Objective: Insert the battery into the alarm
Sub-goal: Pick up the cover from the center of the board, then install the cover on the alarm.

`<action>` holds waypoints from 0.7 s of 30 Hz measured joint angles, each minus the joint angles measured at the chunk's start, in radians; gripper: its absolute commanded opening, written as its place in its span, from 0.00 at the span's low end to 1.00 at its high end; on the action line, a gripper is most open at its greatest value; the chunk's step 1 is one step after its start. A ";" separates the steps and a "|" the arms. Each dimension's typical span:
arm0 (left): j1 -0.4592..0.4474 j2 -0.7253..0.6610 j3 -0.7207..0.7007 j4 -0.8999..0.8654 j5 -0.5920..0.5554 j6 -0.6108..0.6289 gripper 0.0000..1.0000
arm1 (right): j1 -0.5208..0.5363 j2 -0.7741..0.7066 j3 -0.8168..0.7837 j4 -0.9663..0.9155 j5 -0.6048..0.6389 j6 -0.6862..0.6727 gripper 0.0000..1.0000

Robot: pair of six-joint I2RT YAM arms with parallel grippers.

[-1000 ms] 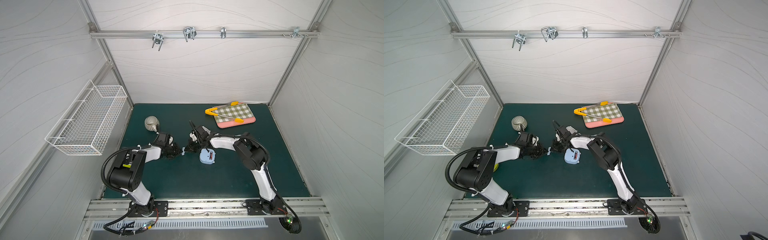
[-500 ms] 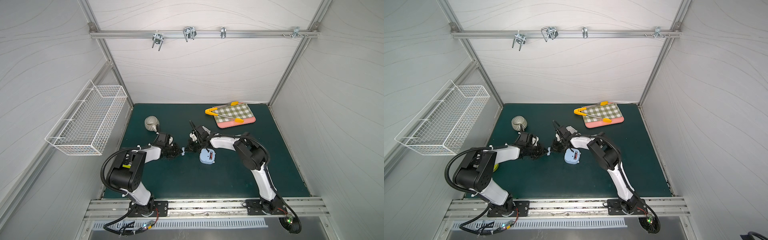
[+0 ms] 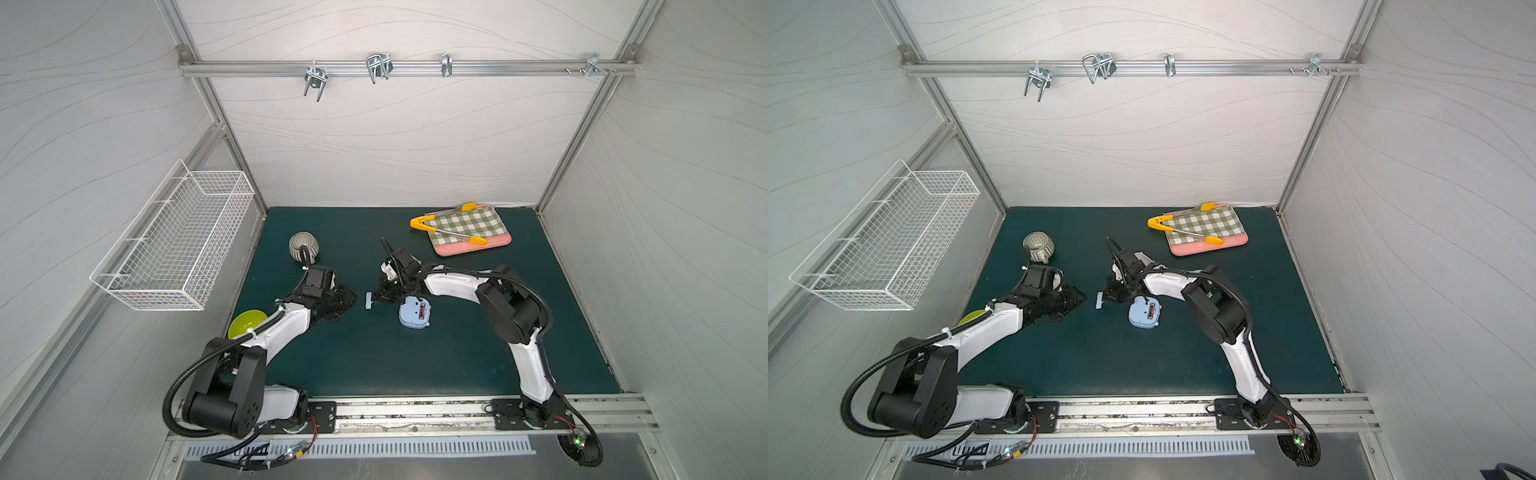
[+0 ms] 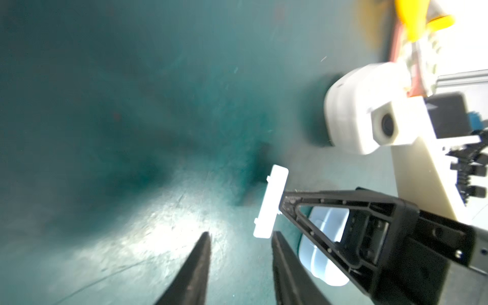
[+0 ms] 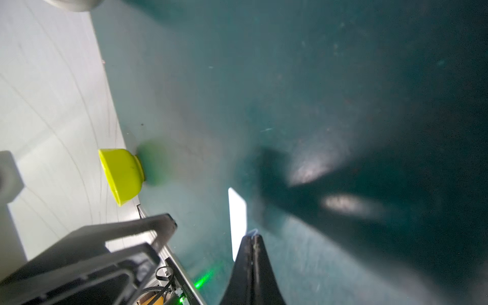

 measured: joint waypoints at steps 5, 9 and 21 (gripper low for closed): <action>-0.024 -0.032 -0.001 -0.005 -0.042 0.028 0.55 | -0.019 -0.116 -0.076 -0.009 0.015 -0.029 0.03; -0.093 0.005 0.012 -0.006 -0.051 0.044 0.69 | -0.060 -0.265 -0.202 -0.041 0.039 -0.060 0.03; -0.315 0.334 0.269 0.016 0.075 0.092 1.00 | -0.241 -0.638 -0.517 -0.186 0.088 -0.109 0.05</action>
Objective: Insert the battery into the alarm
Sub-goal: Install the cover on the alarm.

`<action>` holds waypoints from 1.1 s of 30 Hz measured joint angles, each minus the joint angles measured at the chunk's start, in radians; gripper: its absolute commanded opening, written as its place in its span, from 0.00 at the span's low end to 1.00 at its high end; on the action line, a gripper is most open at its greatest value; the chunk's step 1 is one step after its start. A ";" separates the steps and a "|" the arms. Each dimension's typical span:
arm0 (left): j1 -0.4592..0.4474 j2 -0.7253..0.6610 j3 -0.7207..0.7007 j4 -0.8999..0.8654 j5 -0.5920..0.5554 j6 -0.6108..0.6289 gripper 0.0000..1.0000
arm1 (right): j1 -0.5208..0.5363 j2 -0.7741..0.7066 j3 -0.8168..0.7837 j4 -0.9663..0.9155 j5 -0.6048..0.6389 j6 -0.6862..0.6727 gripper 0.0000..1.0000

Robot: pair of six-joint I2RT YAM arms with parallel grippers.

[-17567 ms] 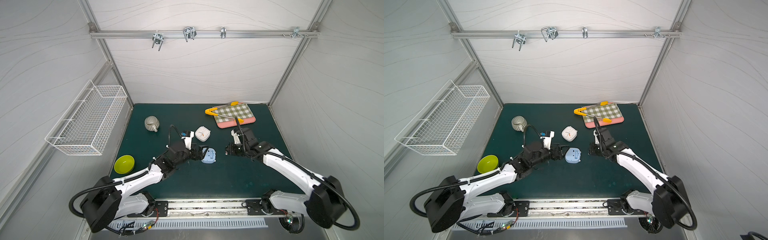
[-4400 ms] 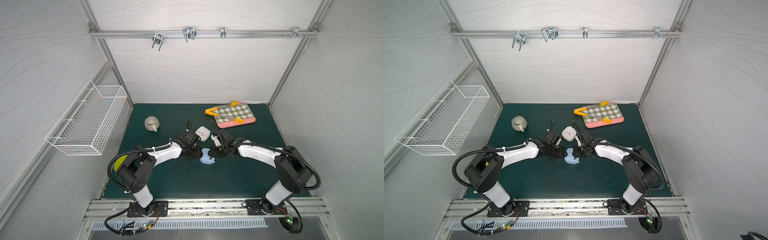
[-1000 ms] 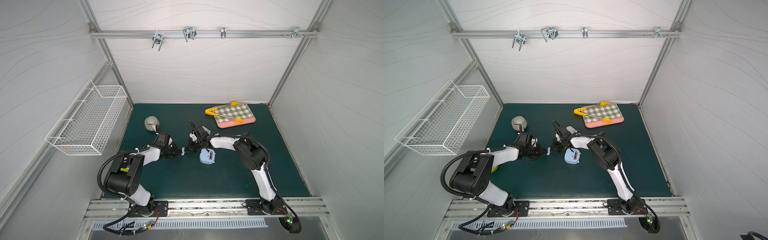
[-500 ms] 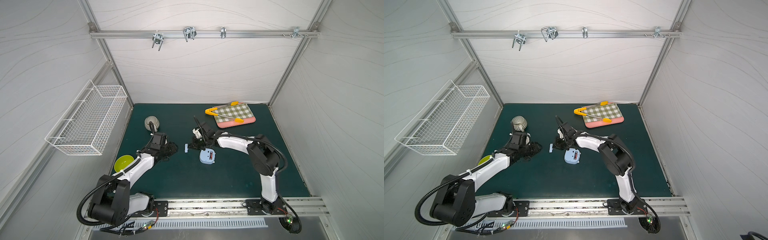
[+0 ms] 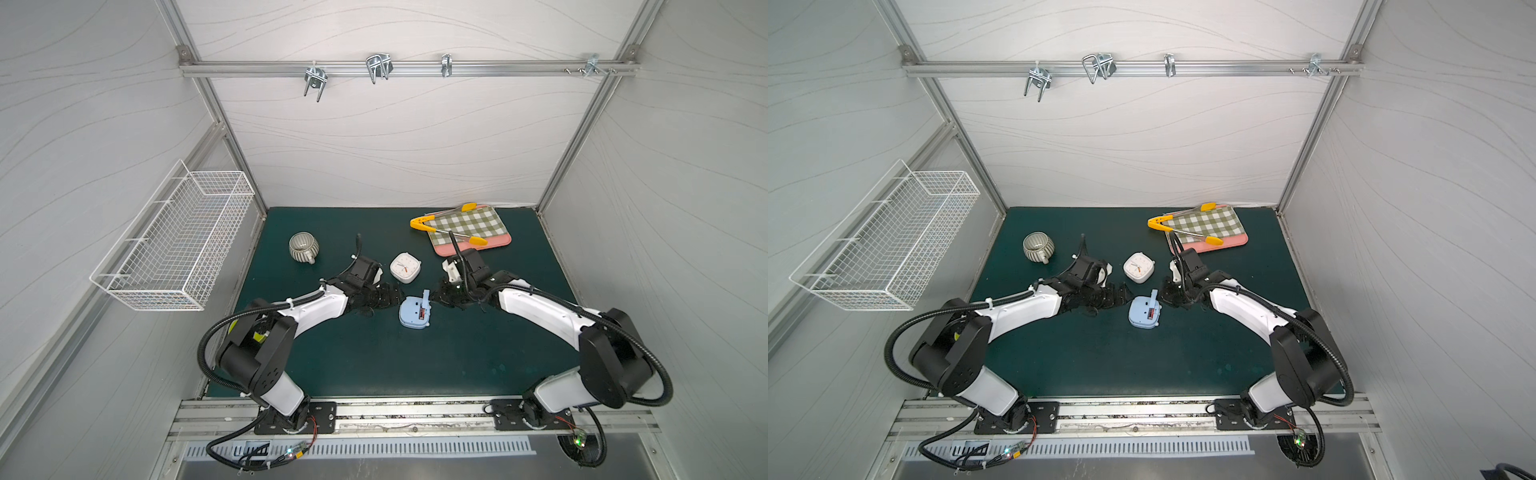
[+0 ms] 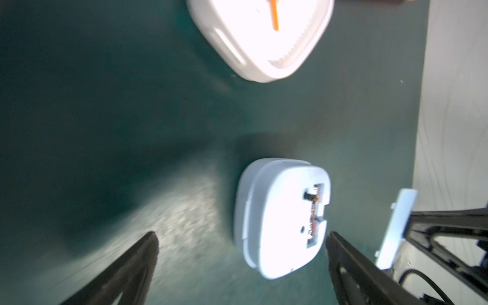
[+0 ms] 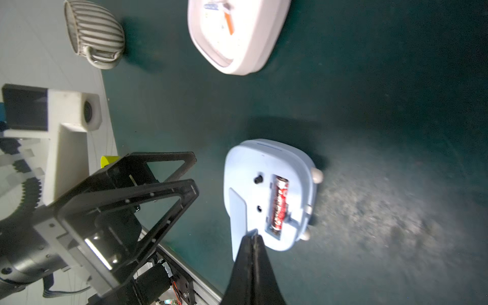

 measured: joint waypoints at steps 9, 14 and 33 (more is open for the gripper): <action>-0.019 0.133 0.065 -0.017 0.116 0.021 0.66 | 0.001 0.035 -0.023 -0.031 -0.027 0.003 0.06; -0.019 0.154 0.076 -0.041 0.143 0.032 0.64 | 0.019 0.091 -0.015 -0.032 -0.031 0.004 0.06; -0.019 0.154 0.087 -0.071 0.154 0.047 0.58 | 0.029 0.155 0.014 0.007 -0.039 0.015 0.06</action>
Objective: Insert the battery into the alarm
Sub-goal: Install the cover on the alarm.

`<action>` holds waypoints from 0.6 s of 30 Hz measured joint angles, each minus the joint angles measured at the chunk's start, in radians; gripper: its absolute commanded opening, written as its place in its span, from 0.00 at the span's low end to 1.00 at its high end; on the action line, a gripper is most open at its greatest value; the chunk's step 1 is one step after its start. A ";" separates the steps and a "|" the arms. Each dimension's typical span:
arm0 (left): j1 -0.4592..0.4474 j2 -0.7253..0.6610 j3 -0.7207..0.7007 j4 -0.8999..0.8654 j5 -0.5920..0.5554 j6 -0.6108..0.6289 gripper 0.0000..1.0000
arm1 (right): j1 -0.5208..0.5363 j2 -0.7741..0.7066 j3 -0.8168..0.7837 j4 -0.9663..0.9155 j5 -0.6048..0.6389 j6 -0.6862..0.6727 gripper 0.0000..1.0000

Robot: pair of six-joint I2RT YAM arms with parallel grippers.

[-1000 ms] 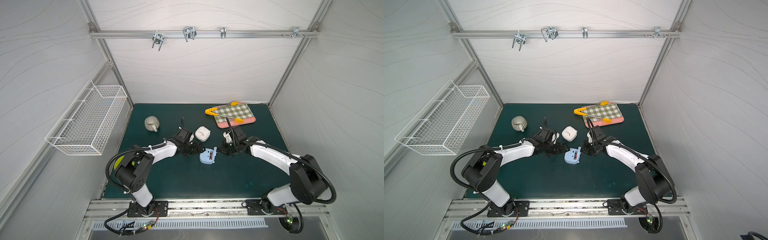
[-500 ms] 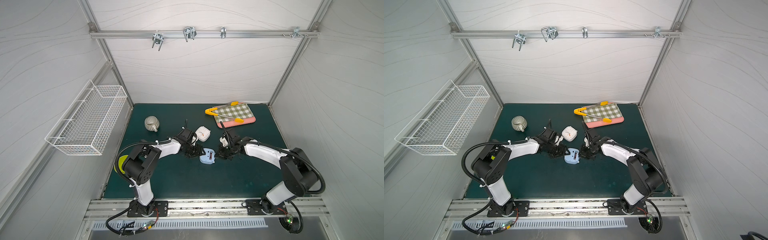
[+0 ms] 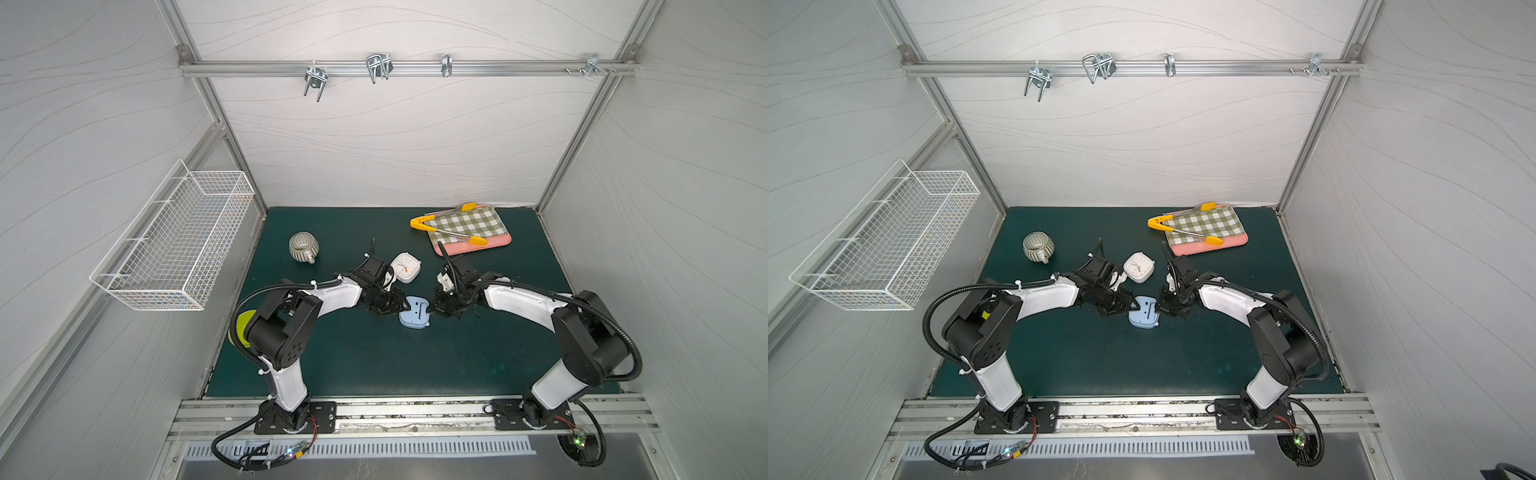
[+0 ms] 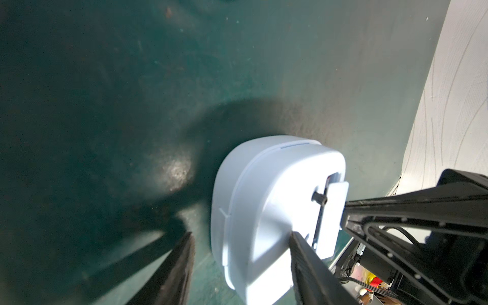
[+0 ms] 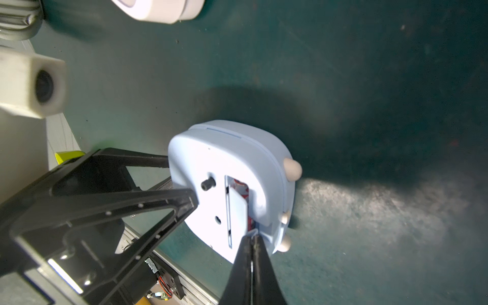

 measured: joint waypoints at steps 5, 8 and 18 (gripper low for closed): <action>0.003 0.004 0.001 0.000 0.001 0.003 0.58 | 0.000 0.004 0.000 0.010 0.000 0.005 0.06; 0.003 0.004 0.001 0.000 0.002 0.003 0.58 | 0.000 0.007 0.002 0.013 0.001 0.006 0.06; 0.003 0.004 0.002 -0.001 0.002 0.005 0.57 | 0.000 0.021 0.010 0.013 0.005 0.005 0.06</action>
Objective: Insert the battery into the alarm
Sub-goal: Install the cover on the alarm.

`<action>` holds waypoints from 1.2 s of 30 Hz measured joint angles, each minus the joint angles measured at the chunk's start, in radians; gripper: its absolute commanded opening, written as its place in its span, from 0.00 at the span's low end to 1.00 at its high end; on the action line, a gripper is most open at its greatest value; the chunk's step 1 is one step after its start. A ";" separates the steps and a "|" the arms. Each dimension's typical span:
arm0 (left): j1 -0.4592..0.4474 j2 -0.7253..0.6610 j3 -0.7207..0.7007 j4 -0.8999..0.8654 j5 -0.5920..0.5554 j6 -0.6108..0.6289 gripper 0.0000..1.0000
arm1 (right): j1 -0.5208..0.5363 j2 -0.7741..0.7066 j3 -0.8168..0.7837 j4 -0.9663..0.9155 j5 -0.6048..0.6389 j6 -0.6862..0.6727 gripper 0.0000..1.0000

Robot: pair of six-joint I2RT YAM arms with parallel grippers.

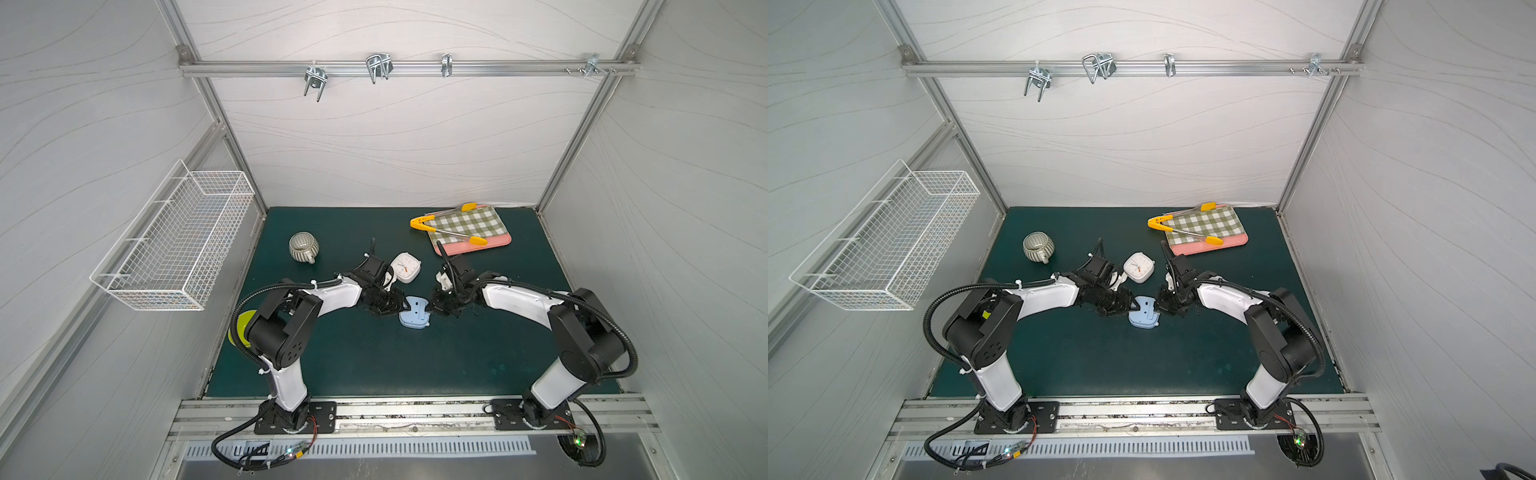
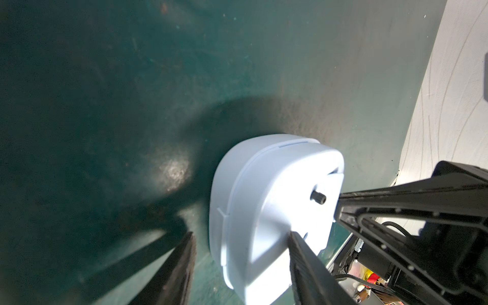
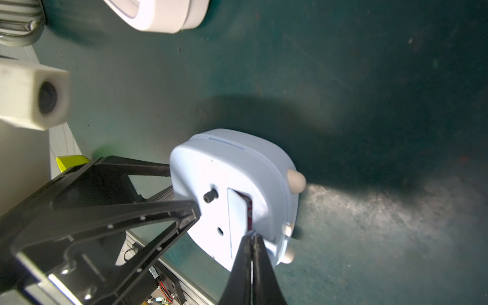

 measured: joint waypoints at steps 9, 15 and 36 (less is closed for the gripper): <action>0.000 0.000 0.003 -0.008 0.000 0.002 0.57 | 0.001 0.006 0.005 -0.002 -0.005 0.002 0.06; 0.000 0.000 0.003 -0.008 0.000 0.002 0.57 | 0.001 0.008 0.006 -0.001 -0.012 0.021 0.06; 0.000 0.000 0.003 -0.010 0.000 0.002 0.57 | 0.008 0.008 0.011 0.003 -0.019 0.034 0.32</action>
